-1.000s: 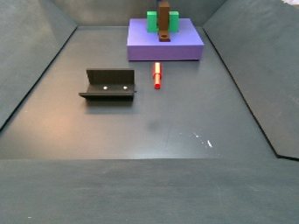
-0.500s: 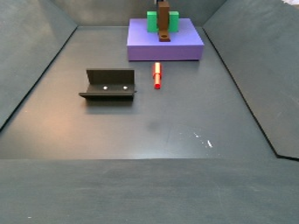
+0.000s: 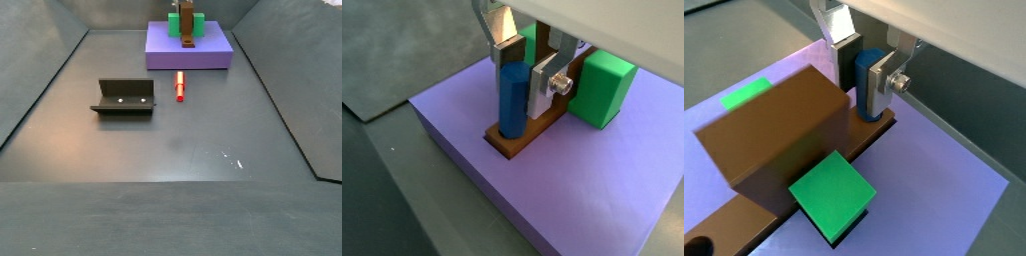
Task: Pick up the blue object. Move up. Place the blue object on the fixture. Regrasp the blue object. Move to above the board. Insert the blue object.
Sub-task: Insert the blue object.
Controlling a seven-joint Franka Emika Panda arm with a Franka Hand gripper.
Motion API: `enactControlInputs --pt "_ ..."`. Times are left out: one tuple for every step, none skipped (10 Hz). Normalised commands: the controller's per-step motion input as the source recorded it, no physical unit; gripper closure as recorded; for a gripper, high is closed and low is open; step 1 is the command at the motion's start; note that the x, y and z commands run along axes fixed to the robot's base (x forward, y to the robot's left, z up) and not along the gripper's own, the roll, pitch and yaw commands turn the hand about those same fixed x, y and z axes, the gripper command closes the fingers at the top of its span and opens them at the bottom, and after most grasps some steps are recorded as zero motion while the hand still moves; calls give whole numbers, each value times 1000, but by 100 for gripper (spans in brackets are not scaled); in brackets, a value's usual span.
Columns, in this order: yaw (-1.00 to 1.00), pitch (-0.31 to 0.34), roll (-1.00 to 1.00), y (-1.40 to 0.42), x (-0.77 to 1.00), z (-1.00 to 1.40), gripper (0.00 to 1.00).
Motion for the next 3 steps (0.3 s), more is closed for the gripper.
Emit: enactControlInputs --pt "0 -104 123 -34 0 -480 100" --pt "0 -40 97 -9 0 -277 100" --pt "0 0 0 0 0 0 100"
